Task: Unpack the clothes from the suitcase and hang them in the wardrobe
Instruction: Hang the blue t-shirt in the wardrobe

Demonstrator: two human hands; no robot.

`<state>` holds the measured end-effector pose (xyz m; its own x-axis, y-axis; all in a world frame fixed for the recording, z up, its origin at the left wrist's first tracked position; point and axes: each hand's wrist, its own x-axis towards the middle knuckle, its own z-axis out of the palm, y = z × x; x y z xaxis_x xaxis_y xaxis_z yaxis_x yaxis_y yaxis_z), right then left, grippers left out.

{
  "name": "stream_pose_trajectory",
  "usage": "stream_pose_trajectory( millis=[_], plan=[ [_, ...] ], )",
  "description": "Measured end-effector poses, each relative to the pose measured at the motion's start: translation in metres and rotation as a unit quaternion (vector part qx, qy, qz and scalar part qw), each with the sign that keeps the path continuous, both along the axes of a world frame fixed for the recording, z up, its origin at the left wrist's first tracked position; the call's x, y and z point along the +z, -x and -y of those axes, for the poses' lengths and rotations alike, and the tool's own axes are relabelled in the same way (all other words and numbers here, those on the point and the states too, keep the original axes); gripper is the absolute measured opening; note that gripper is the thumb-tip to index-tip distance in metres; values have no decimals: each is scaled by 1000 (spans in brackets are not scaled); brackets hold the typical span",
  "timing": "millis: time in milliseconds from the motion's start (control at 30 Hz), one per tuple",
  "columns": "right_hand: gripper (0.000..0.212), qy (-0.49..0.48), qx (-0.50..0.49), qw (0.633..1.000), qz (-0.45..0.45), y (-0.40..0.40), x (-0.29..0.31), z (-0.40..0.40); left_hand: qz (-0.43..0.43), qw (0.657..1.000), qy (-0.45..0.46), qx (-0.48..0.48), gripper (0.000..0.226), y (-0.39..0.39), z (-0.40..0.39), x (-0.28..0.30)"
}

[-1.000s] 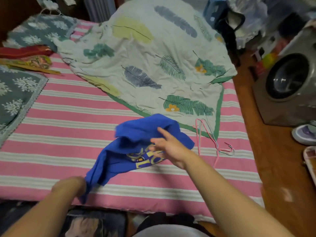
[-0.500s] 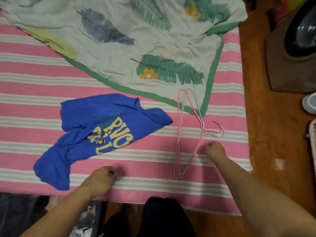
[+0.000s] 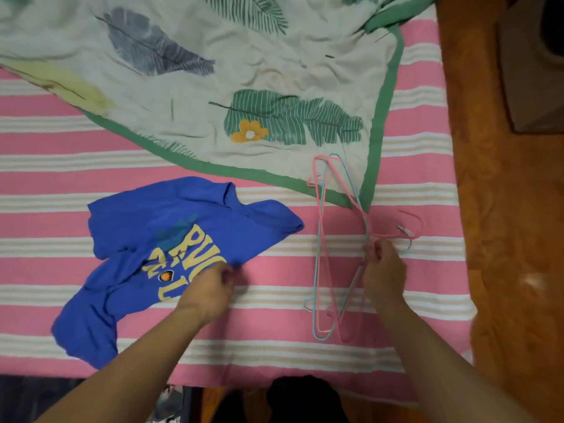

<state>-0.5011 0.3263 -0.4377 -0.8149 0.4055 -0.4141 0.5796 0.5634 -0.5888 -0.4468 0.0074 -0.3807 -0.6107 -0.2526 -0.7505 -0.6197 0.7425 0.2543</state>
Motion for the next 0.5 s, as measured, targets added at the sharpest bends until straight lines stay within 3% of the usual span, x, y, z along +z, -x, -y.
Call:
stream_pose_trajectory(
  millis=[133,200,300,367,433,500],
  plan=[
    [29,184,-51,981,-20,0,19,8,-92,989,112,-29,39,66,15,-38],
    [28,258,-62,964,-18,5,18,10,-130,980,147,-12,48,106,24,-62],
    [26,308,-48,950,-21,12,7,12,-104,977,186,27,58,153,43,-96],
    [27,328,-39,943,-24,16,-2,16,-79,975,206,31,43,167,55,-108],
    [26,345,-43,937,-19,20,-8,20,-129,965,195,117,25,168,62,-111],
    [21,344,-41,938,-12,22,-7,25,-192,925,94,315,22,156,64,-94]
  ],
)
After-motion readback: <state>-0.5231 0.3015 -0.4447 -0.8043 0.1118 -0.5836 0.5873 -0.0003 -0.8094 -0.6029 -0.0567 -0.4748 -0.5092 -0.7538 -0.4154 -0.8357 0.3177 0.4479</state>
